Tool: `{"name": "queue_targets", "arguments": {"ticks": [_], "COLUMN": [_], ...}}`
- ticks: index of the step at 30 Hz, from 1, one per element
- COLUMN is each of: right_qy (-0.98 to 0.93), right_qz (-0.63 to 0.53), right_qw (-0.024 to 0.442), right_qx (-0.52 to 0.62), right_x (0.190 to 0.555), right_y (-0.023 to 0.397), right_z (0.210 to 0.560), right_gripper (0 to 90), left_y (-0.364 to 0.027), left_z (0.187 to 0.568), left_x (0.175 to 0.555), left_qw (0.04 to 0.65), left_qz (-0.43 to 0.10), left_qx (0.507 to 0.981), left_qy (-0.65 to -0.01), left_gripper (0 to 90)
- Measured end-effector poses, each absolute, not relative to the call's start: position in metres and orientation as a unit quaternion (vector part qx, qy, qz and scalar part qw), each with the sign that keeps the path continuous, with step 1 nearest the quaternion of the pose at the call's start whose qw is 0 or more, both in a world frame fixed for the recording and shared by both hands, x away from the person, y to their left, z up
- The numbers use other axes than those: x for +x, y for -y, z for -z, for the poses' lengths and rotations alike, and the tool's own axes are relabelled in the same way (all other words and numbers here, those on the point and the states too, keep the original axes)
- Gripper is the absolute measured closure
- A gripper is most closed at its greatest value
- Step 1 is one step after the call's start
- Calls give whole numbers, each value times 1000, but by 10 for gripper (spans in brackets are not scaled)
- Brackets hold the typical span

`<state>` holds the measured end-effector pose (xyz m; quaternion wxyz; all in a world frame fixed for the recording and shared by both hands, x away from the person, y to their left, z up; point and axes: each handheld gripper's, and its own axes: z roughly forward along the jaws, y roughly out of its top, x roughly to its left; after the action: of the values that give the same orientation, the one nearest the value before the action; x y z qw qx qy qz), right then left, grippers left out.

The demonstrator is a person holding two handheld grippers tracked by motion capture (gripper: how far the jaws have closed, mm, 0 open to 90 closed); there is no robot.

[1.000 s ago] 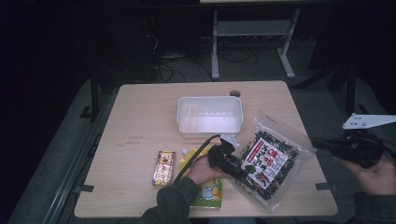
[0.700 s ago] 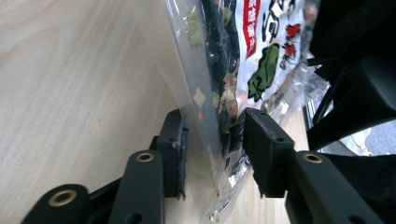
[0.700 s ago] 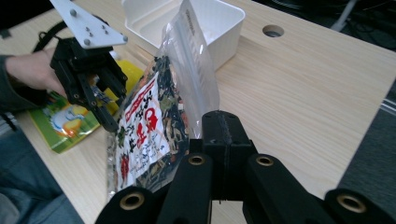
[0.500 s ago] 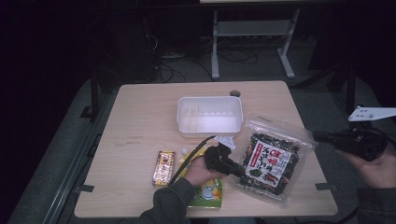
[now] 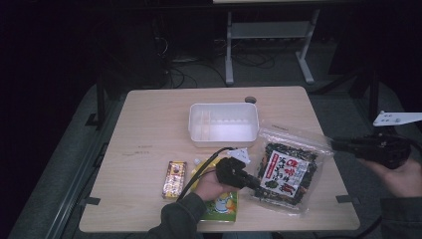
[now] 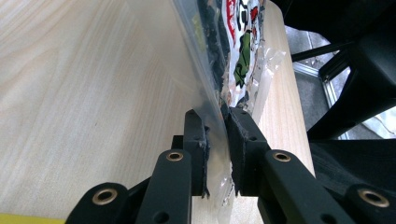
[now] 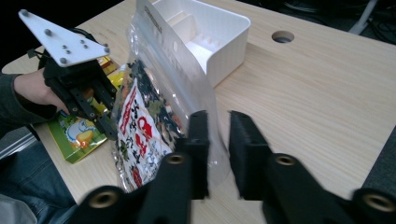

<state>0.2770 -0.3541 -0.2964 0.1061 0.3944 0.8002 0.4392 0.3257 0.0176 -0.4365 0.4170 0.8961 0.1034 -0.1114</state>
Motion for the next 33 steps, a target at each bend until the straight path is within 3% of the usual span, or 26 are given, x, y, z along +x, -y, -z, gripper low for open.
{"name": "queue_targets", "arguments": {"ticks": [1, 2, 4, 5, 10, 19, 27, 29, 30, 33], "right_qy": [-798, -794, -794, -793, -794, -800, -803, -805, -807, -809], "right_qz": [-442, -448, -447, -448, -458, -462, -475, -474, -476, -475], "right_qw": [103, 96, 94, 86, 55, 24, 3, -2, -9, -18], "right_qx": [396, 400, 402, 405, 394, 383, 360, 358, 349, 345], "right_x": [277, 279, 280, 281, 281, 283, 289, 290, 290, 291], "right_y": [355, 357, 358, 359, 354, 338, 322, 318, 316, 313], "right_z": [298, 303, 306, 314, 333, 361, 363, 361, 360, 358], "right_gripper": [684, 573, 550, 469, 410, 424, 520, 568, 635, 657], "left_y": [-18, -18, -18, -18, -18, -20, -22, -22, -23, -24], "left_z": [436, 436, 436, 436, 437, 436, 435, 435, 434, 435], "left_x": [326, 326, 325, 325, 325, 324, 324, 324, 323, 324], "left_qw": [417, 417, 417, 418, 420, 424, 426, 429, 428, 427], "left_qz": [111, 110, 108, 108, 107, 106, 110, 111, 110, 109], "left_qx": [896, 896, 897, 897, 895, 894, 893, 892, 892, 893], "left_qy": [-102, -102, -100, -100, -101, -96, -93, -94, -92, -93], "left_gripper": [781, 781, 781, 781, 780, 780, 778, 779, 778, 770]}}
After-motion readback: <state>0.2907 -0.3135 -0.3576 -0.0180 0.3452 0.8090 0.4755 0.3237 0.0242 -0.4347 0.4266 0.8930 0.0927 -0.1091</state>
